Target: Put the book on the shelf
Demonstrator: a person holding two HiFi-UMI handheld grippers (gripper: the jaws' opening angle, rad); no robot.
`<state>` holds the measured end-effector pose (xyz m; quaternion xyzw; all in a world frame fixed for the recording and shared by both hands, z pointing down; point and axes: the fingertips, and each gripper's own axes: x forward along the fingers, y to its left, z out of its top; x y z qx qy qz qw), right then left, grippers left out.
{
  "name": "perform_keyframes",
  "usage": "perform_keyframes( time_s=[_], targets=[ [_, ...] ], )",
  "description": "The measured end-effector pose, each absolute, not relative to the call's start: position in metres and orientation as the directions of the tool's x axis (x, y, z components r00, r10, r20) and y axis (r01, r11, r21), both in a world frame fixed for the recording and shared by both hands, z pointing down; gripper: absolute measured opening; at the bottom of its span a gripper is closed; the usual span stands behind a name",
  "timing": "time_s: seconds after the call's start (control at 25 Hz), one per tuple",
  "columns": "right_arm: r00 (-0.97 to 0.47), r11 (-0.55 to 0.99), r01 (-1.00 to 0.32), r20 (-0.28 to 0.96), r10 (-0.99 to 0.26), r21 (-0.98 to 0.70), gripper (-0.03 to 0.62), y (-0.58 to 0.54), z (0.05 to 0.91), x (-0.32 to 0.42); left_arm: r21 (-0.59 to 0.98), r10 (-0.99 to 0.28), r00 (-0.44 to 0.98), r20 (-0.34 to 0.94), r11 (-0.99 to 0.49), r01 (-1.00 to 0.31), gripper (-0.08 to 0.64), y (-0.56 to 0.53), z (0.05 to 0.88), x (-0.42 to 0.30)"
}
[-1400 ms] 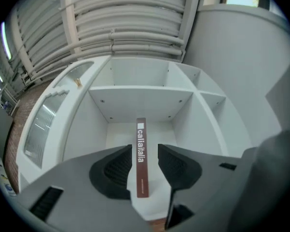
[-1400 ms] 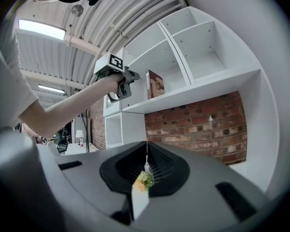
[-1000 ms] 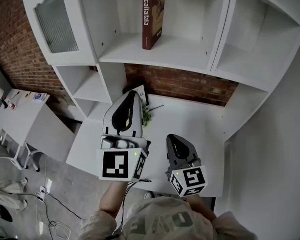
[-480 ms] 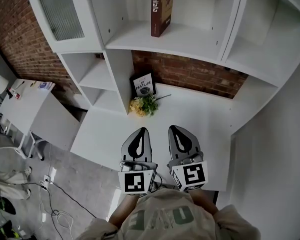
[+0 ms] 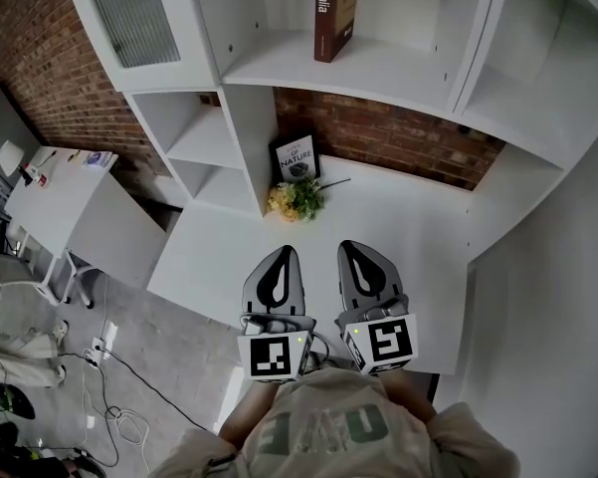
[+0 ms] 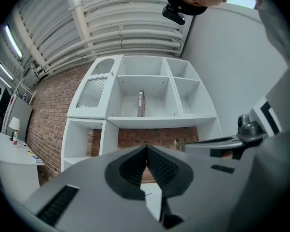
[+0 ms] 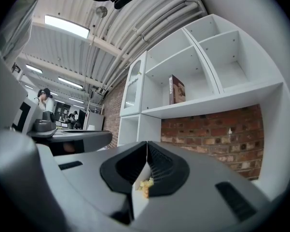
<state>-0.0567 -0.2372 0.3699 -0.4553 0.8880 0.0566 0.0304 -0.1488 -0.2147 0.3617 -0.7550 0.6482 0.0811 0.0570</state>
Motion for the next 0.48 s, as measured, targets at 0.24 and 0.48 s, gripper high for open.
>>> perform_keyframes(
  time_s=[0.24,0.48],
  targets=[
    [-0.587,0.582,-0.810,-0.099,-0.804,0.075,0.017,-0.235,0.373,-0.057,0.041,-0.980,0.122,-0.157,-0.130,-0.991,0.012,-0.213,0.373,-0.157],
    [-0.587,0.581,-0.810,-0.100,-0.804,0.083,0.017,-0.234,0.371,-0.055,0.025,-0.977,0.142,-0.161,-0.148,-0.989,0.012,-0.210,0.379,-0.151]
  ],
)
